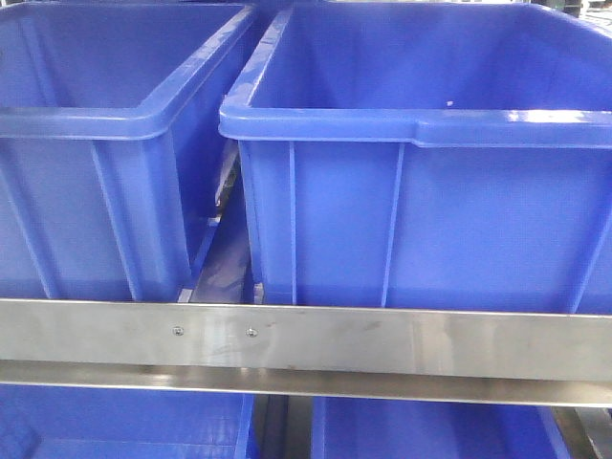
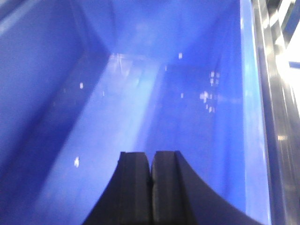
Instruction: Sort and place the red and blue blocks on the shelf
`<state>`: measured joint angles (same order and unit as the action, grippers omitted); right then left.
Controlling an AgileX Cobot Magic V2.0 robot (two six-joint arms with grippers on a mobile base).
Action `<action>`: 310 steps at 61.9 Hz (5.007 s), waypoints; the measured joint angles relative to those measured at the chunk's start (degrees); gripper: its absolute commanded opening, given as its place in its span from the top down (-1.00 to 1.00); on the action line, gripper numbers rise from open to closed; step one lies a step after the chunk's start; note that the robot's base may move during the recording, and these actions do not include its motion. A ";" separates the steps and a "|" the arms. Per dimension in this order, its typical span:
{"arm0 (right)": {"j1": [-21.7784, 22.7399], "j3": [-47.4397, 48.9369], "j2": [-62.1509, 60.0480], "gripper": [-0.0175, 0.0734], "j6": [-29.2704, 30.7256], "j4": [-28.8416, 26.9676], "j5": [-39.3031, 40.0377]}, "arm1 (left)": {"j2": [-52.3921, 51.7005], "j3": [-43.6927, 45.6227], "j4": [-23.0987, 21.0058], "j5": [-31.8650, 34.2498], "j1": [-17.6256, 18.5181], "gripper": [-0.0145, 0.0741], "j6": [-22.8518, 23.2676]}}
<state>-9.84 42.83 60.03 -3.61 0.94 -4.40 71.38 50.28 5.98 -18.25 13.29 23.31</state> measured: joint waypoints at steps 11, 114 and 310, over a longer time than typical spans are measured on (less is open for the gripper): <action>0.00 0.00 -2.89 0.51 0.00 0.00 -0.63 | -3.86 -2.39 0.00 -0.09 0.00 0.39 0.00; 0.00 -17.79 -26.51 0.51 0.00 -2.49 -5.66 | -24.20 -19.40 -0.11 -3.14 0.00 0.39 0.00; 4.95 -44.49 -60.60 0.51 0.00 -2.51 -5.23 | -24.20 -19.40 -0.11 -3.07 0.00 0.39 0.00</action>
<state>-4.89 -1.66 -0.58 -3.61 -1.57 -9.62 47.18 30.88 5.87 -21.32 13.29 23.31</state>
